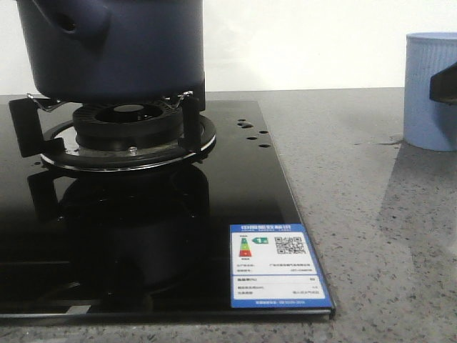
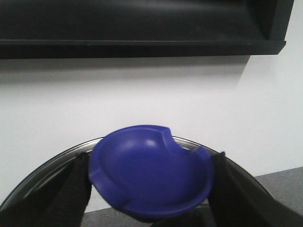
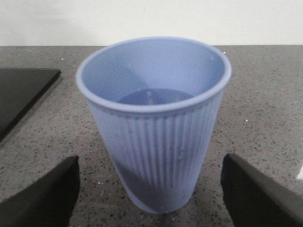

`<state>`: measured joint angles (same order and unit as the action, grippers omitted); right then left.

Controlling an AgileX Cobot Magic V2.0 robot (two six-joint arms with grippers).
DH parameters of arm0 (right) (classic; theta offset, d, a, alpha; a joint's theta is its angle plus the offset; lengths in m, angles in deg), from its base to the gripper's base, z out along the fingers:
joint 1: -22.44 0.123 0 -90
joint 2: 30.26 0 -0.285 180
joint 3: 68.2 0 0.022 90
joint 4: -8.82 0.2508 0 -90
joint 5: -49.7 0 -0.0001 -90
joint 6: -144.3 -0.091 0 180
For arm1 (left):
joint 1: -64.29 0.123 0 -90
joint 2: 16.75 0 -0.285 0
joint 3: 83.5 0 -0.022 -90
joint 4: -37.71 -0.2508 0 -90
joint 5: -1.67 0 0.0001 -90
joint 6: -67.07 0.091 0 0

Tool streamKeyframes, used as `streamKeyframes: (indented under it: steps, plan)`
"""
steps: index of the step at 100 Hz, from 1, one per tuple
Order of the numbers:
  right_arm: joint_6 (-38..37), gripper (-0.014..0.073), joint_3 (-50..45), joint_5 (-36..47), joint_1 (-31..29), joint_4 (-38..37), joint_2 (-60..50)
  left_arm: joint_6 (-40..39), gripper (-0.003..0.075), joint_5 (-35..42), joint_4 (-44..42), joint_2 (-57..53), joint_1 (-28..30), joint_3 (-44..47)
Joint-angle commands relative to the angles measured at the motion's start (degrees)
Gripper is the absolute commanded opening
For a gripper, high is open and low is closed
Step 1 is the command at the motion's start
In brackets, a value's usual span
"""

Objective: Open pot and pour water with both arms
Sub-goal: 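Lift the blue cup with the right gripper toward the pot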

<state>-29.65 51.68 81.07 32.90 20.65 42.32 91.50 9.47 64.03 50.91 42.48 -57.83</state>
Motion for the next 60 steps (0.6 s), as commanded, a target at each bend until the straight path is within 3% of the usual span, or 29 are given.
streamKeyframes:
  steps: [1,13,44,52,60]
  plan:
    - [-1.9,0.0554,1.6,9.4,-0.3,-0.5,3.0,-0.1,0.0330,6.1,-0.6,-1.5,0.2,-2.2]
    - [-2.0,0.0554,1.8,14.6,-0.3,-0.5,7.5,-0.1,0.0330,6.1,-0.6,-1.5,0.2,-2.2]
    - [-2.0,0.0552,6.2,15.6,-0.3,-0.7,14.0,-0.1,0.0330,6.1,-0.6,-1.5,0.2,-2.2]
    - [-2.0,0.0521,6.3,15.9,-0.3,-0.7,14.7,-0.1,0.0330,6.1,-0.6,-1.5,0.2,-2.2]
    - [-2.0,0.0433,6.3,15.9,-0.3,-0.7,14.9,-0.1,0.0330,6.1,-0.6,-1.5,0.2,-2.2]
